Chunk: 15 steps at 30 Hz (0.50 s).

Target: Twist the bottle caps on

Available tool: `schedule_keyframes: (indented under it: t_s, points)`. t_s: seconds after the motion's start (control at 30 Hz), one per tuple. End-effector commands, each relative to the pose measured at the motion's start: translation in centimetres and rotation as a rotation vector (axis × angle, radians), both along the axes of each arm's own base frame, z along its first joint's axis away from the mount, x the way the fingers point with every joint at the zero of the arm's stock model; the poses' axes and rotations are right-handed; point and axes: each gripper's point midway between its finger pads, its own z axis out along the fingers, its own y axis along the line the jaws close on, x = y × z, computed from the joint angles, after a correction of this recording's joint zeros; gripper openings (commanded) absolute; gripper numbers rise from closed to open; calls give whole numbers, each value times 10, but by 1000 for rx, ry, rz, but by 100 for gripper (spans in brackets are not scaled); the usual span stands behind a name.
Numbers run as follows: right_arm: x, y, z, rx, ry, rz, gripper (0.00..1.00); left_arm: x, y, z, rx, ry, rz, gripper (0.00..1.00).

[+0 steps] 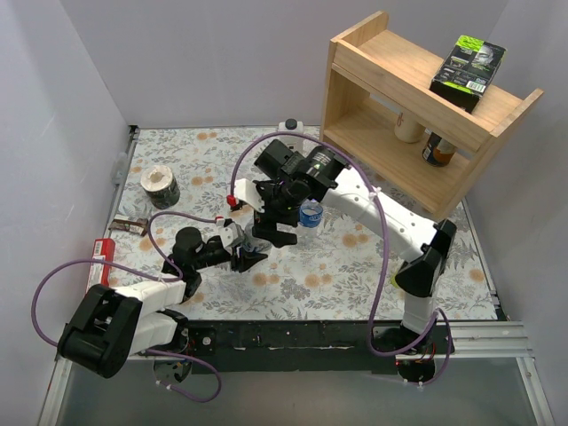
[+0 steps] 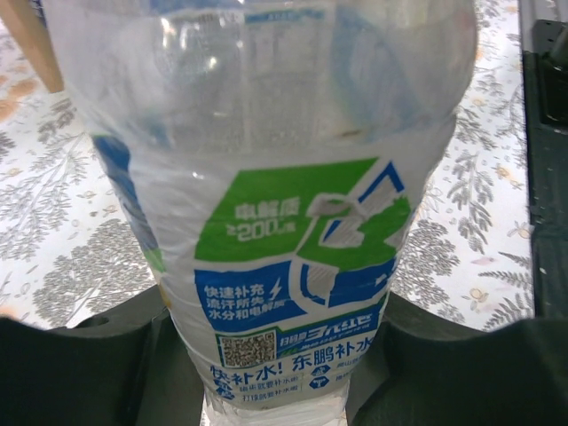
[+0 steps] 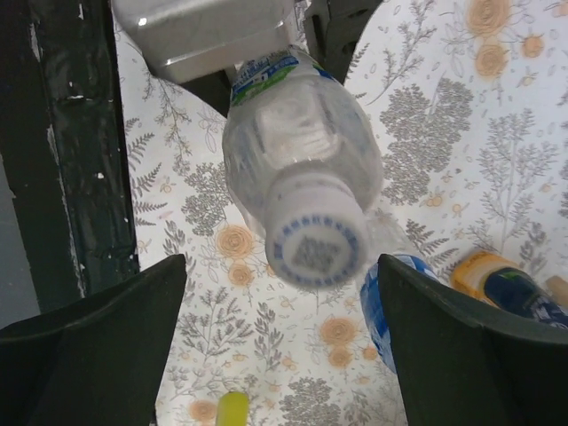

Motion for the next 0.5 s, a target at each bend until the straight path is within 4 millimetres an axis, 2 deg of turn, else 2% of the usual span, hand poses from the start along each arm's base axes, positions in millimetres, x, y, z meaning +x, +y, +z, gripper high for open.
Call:
schedule_keyframes:
  t_s: [0.0, 0.1, 0.2, 0.23, 0.27, 0.33, 0.47]
  points:
    - [16, -16, 35, 113, -104, 9, 96, -7, -6, 6, -1, 26, -78, 0]
    - [22, -11, 49, 203, -117, 61, 96, -12, -7, 7, -1, 55, -93, 0]
    - [13, 7, 68, 339, -107, 171, 96, -15, -7, 8, 2, 74, -105, 0]
    - [4, 11, 70, 380, -79, 212, 96, -16, -7, 9, 2, 74, -105, 0]
    - [6, 20, 76, 428, -93, 223, 97, -16, -6, 11, 1, 67, -104, 0]
    - [-1, 25, 78, 471, -76, 247, 97, -15, -6, 11, 5, 68, -101, 0]
    - [-15, 31, 71, 485, -11, 309, 97, -15, -6, 11, 4, 81, -100, 0]
